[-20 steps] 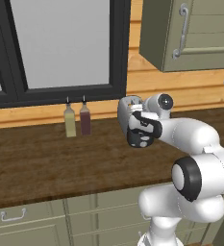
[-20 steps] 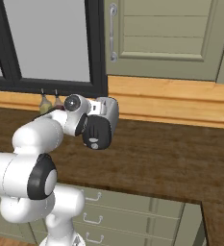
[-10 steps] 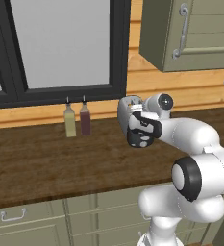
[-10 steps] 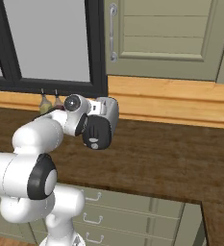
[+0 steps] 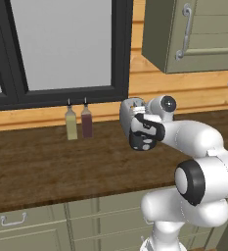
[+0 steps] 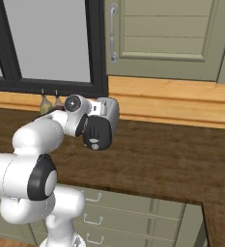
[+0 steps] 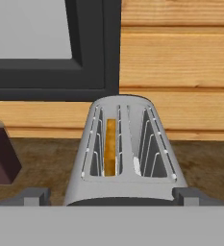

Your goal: Start the toaster. Once the lever pops up, take the bread to the plate on the dining counter.

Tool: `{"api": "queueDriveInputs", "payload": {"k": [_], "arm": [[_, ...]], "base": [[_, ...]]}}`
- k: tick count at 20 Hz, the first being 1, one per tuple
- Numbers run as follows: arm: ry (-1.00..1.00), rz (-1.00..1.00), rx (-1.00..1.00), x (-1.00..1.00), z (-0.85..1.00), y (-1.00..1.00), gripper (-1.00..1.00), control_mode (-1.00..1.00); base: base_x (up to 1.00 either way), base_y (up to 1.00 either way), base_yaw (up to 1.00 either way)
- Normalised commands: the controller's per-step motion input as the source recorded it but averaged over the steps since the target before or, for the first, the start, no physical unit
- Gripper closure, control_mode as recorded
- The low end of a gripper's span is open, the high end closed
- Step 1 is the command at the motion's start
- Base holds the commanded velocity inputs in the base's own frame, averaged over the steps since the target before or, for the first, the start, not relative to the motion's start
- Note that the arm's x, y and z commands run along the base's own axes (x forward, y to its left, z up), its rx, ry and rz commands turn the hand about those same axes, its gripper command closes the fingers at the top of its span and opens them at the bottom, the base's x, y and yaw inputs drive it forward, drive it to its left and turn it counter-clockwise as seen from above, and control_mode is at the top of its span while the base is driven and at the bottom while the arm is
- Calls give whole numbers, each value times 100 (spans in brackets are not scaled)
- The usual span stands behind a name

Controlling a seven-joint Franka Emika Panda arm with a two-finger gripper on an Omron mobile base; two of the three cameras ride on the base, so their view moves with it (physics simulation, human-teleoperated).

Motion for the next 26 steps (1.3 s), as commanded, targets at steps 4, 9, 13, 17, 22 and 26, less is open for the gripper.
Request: {"api": "queueDriveInputs", "payload": {"k": [4,9,13,17,22,26], "arm": [[0,0,0,0,0,0,-100,-100],[0,0,0,0,0,0,-100,-100],[0,0,0,0,0,0,-100,-100],[0,0,0,0,0,0,-100,-100],[0,0,0,0,0,0,-100,-100],[0,0,0,0,0,0,-100,-100]], "base": [[0,0,0],[0,0,0],[0,0,0],[0,0,0],[0,0,0],[0,0,0]]}}
